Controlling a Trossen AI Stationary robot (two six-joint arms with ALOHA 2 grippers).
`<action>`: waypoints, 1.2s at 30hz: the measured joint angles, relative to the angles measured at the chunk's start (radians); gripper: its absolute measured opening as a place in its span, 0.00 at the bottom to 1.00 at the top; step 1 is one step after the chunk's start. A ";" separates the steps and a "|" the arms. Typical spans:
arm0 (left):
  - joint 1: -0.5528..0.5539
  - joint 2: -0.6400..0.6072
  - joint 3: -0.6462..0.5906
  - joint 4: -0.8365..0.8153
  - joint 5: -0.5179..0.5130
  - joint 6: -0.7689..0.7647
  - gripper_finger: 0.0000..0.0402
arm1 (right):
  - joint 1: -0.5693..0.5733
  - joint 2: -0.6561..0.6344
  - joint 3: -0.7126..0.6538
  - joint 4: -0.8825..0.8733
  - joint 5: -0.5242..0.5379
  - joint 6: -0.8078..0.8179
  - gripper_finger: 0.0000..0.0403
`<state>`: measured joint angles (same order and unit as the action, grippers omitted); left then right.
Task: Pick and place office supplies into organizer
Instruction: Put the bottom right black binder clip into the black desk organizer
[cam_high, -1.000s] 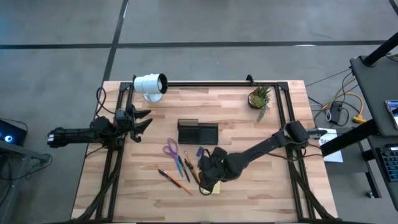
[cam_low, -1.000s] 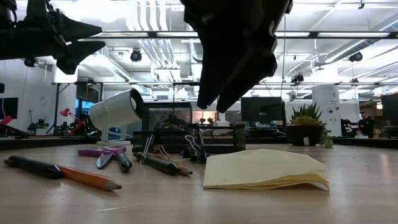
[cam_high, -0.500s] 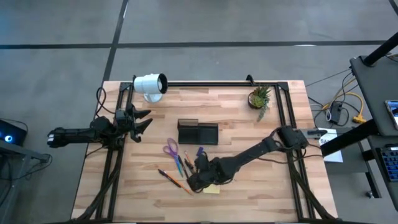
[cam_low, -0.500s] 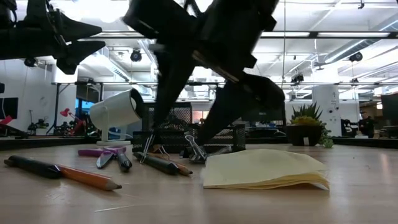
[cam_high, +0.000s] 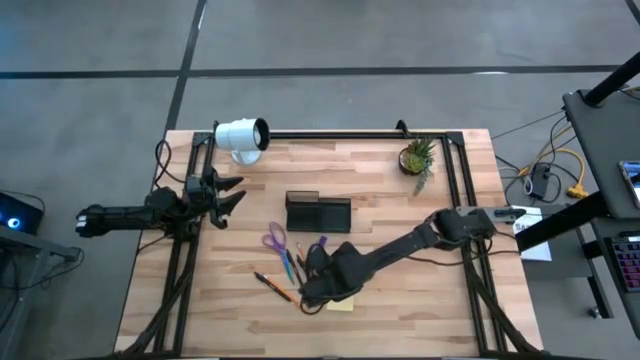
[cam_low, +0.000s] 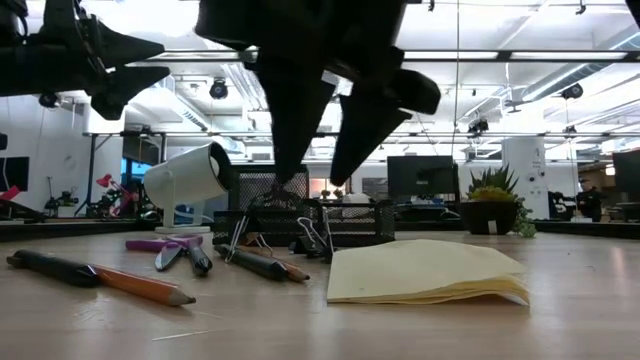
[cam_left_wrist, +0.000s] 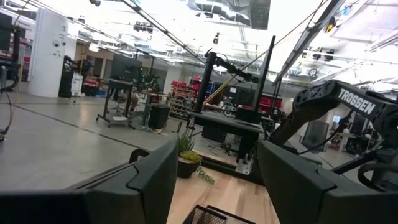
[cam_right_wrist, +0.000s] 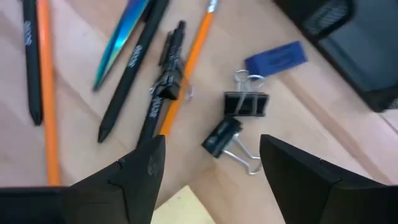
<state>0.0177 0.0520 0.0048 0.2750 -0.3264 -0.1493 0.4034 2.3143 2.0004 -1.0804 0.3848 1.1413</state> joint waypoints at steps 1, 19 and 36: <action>0.000 0.000 0.000 -0.002 0.000 0.000 0.52 | 0.000 0.006 0.004 -0.001 -0.012 -0.001 0.62; 0.000 -0.001 0.000 -0.001 0.000 0.000 0.52 | -0.023 0.020 -0.041 -0.039 -0.019 0.073 0.50; 0.000 0.000 0.000 0.001 0.000 0.000 0.52 | -0.049 0.019 -0.065 0.022 -0.072 0.108 0.20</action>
<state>0.0177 0.0519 0.0045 0.2758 -0.3261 -0.1496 0.3544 2.3333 1.9358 -1.0586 0.3126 1.2493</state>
